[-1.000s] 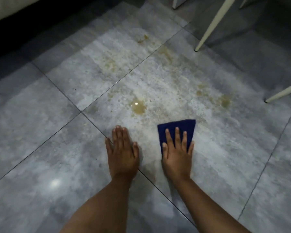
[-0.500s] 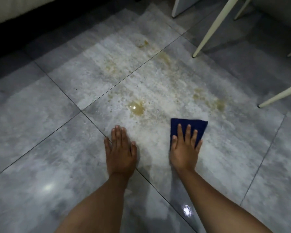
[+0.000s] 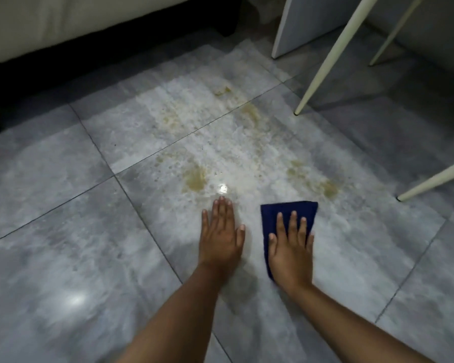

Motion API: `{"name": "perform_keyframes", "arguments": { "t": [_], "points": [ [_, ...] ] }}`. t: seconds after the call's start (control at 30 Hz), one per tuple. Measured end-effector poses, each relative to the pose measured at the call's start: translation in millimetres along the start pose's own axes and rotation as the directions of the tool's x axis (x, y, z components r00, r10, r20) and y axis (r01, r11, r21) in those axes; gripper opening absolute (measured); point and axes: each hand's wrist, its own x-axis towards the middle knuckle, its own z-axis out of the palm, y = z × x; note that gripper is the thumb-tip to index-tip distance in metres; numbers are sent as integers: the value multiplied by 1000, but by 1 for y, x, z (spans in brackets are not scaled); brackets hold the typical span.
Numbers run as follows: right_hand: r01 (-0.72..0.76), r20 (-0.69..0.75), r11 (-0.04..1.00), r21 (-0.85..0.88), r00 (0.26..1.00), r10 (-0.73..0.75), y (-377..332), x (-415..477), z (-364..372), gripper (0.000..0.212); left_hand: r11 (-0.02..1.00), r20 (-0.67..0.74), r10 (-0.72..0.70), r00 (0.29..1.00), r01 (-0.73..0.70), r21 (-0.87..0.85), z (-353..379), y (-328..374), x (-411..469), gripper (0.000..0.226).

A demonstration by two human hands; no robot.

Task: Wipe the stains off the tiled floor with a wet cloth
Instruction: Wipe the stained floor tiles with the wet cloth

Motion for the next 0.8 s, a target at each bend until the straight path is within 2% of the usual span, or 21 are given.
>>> {"name": "perform_keyframes", "arguments": {
  "t": [0.17,0.33,0.4,0.47,0.53,0.6,0.73,0.8],
  "points": [
    [190,13,980,-60,982,-190,24,43,-9,66,1000,33,2,999,-3,27,20,31,29,67],
    [26,-74,999,-31,997,-28,58,40,-9,64,995,-47,9,999,-4,101,28,33,33,65],
    [85,-28,996,-11,996,-85,58,32,-10,62,993,-25,-3,1000,6,120,26,35,32,65],
    [206,33,978,0,978,-206,52,45,-15,58,992,16,-27,1000,25,126,23,37,34,66],
    [270,36,963,-8,962,-270,48,73,-21,52,990,44,-39,998,33,135,20,39,35,68],
    [216,22,976,-13,976,-216,50,98,-25,50,991,59,-42,997,34,132,20,40,34,69],
    [-56,-50,998,18,997,57,47,86,-20,53,991,61,-52,997,44,124,18,40,32,75],
    [-35,-67,999,20,997,36,35,78,-18,55,991,67,-53,996,44,129,17,41,33,78]
  ]
}}
